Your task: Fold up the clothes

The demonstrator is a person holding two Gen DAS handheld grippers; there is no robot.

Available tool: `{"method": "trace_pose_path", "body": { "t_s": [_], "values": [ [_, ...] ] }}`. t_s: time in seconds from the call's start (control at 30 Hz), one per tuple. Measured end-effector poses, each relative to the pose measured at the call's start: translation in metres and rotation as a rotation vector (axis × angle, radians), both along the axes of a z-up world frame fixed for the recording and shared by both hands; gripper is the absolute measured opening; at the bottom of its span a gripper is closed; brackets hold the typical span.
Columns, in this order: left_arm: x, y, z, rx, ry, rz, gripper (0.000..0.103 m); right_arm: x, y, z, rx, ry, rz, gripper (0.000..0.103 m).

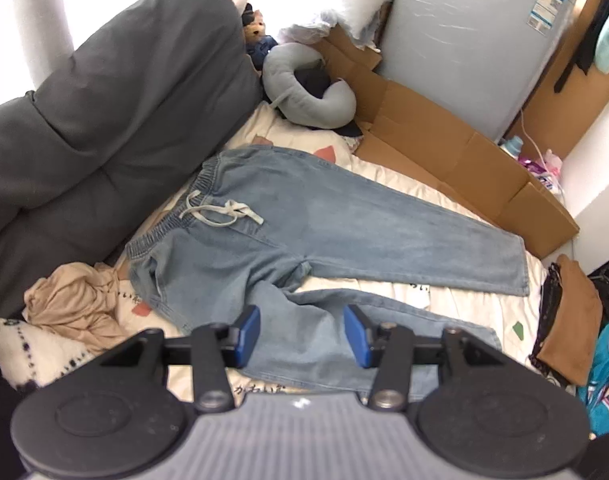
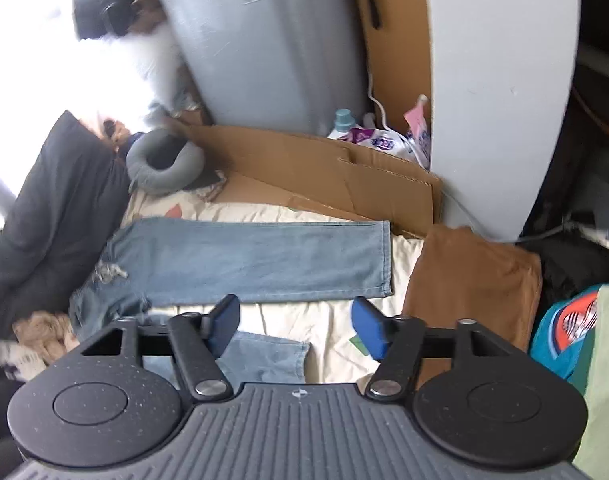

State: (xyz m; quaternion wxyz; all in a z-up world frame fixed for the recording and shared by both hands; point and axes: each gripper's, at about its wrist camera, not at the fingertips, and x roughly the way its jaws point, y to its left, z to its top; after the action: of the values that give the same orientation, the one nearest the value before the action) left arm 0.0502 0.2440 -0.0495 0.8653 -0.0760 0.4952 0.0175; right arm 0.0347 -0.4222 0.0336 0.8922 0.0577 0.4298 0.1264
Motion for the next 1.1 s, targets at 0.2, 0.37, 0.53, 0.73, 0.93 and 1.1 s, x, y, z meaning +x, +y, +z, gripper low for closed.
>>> {"method": "trace_pose_path", "body": {
  "t_s": [0.2,0.37,0.53,0.73,0.93,1.1],
  "values": [
    [-0.015,0.008,-0.016,-0.021,-0.056,0.055,0.060,-0.013,0.017,-0.006,-0.027,-0.026,0.013,0.072],
    [-0.024,0.008,-0.024,0.008,-0.139,0.086,0.089,-0.017,0.021,-0.027,-0.026,-0.018,-0.025,0.082],
    [-0.025,0.003,-0.048,0.002,-0.119,0.076,0.093,-0.019,0.023,-0.053,-0.021,-0.003,-0.066,0.088],
    [-0.029,0.003,-0.081,0.005,-0.101,0.085,0.094,-0.018,0.029,-0.094,-0.029,0.021,-0.110,0.088],
    [-0.030,0.000,-0.112,0.055,-0.126,0.044,0.094,-0.018,0.036,-0.135,-0.059,-0.006,-0.149,0.089],
    [-0.030,0.003,-0.144,0.008,-0.126,0.045,0.094,-0.013,0.041,-0.182,-0.014,0.047,-0.178,0.089]
  ]
}}
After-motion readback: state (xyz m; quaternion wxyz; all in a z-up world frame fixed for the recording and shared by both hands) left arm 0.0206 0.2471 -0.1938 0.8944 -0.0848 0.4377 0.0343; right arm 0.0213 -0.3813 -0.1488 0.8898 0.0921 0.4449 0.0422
